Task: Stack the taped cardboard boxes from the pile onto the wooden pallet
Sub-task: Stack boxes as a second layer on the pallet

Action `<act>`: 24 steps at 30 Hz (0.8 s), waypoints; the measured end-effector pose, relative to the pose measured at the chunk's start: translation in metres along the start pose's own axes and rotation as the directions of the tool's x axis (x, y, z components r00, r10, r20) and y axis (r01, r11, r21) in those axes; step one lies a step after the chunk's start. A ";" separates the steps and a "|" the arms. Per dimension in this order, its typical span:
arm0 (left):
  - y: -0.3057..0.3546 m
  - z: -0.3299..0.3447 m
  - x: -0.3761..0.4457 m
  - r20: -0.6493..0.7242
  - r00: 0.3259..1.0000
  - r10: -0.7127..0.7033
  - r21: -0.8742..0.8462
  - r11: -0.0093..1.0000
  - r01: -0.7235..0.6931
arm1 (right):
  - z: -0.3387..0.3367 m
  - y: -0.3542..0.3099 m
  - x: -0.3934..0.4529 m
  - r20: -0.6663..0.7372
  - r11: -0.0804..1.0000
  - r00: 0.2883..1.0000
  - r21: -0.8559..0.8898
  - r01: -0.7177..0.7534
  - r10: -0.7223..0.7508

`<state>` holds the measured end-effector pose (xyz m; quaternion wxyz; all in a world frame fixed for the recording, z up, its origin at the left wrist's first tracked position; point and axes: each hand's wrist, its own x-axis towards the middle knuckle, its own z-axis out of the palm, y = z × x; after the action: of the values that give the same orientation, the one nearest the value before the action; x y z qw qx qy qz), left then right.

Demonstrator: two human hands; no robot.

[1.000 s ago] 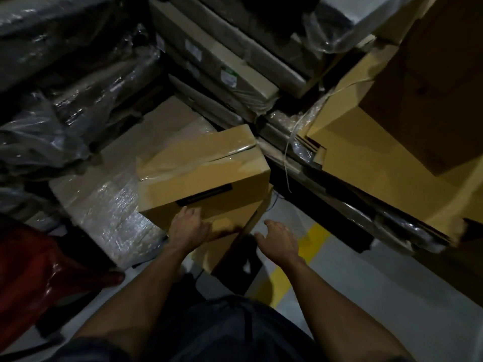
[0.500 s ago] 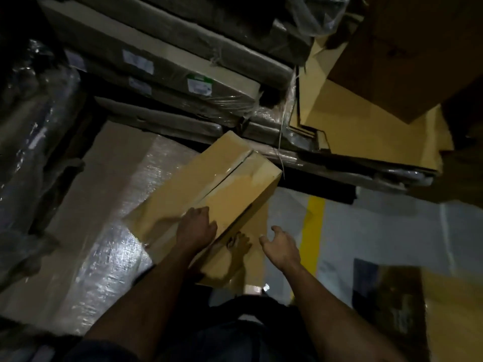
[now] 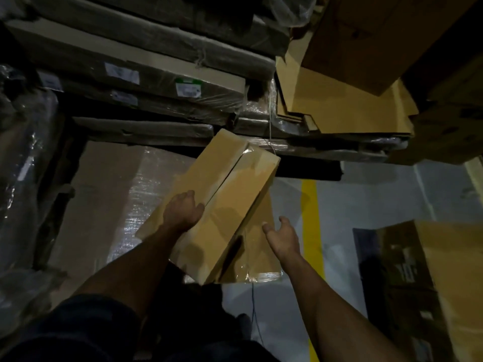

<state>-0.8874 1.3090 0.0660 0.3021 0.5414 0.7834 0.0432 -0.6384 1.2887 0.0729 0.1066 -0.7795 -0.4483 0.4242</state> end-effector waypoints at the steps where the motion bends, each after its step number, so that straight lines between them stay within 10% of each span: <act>1: -0.006 0.000 0.007 -0.002 1.000 -0.019 -0.036 0.999 0.019 | 0.007 0.001 0.004 0.004 0.998 1.000 0.057 -0.022 0.022; 14: -0.055 0.040 0.187 0.039 0.959 -0.280 -0.440 0.857 0.268 | 0.116 0.000 0.101 0.136 0.797 0.939 0.499 -0.341 0.316; 24: -0.087 0.085 0.271 0.094 0.966 -0.239 -0.269 0.928 0.256 | 0.176 0.010 0.161 0.150 0.762 0.934 0.543 -0.353 0.325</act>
<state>-0.9773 1.4880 -0.1531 0.4017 0.3913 0.8221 0.0984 -0.7269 1.3726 -0.1322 0.2417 -0.7712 -0.1579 0.5673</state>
